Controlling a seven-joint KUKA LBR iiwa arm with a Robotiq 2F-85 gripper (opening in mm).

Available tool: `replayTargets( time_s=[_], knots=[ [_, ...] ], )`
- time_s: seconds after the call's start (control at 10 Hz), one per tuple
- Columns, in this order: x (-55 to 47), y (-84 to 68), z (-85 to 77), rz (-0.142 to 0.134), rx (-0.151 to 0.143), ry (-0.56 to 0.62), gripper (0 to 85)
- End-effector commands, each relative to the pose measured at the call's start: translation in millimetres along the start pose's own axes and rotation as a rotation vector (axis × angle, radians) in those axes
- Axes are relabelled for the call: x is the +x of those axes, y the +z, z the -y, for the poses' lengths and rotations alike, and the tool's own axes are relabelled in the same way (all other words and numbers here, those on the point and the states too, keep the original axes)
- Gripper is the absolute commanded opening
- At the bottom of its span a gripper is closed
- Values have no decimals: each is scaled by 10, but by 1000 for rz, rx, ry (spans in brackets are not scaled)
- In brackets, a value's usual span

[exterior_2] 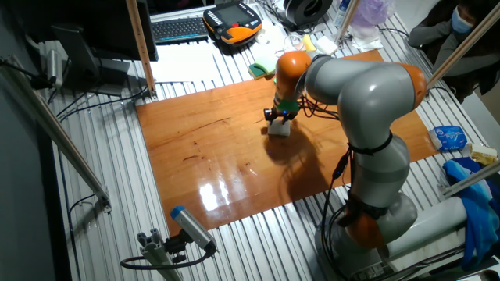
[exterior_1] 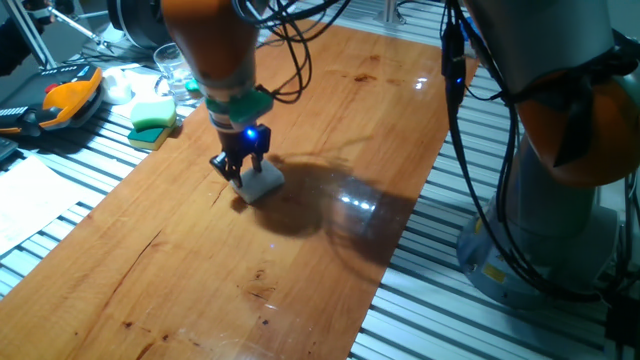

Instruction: Clean the tabletop with a sponge

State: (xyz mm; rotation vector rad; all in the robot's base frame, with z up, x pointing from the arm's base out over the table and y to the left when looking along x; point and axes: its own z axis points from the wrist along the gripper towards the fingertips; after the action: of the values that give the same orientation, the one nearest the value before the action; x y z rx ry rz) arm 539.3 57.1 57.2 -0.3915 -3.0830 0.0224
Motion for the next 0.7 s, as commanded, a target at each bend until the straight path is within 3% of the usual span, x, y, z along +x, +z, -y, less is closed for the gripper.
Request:
replayTargets(
  time_s=[0.0,0.1,0.3,0.6],
  knots=[
    [12,-36,21,-31,1,-8,510],
    [37,-45,27,-38,10,-23,510],
    [114,24,25,-19,43,-50,510],
    [206,110,64,-9,50,-68,510]
  ],
)
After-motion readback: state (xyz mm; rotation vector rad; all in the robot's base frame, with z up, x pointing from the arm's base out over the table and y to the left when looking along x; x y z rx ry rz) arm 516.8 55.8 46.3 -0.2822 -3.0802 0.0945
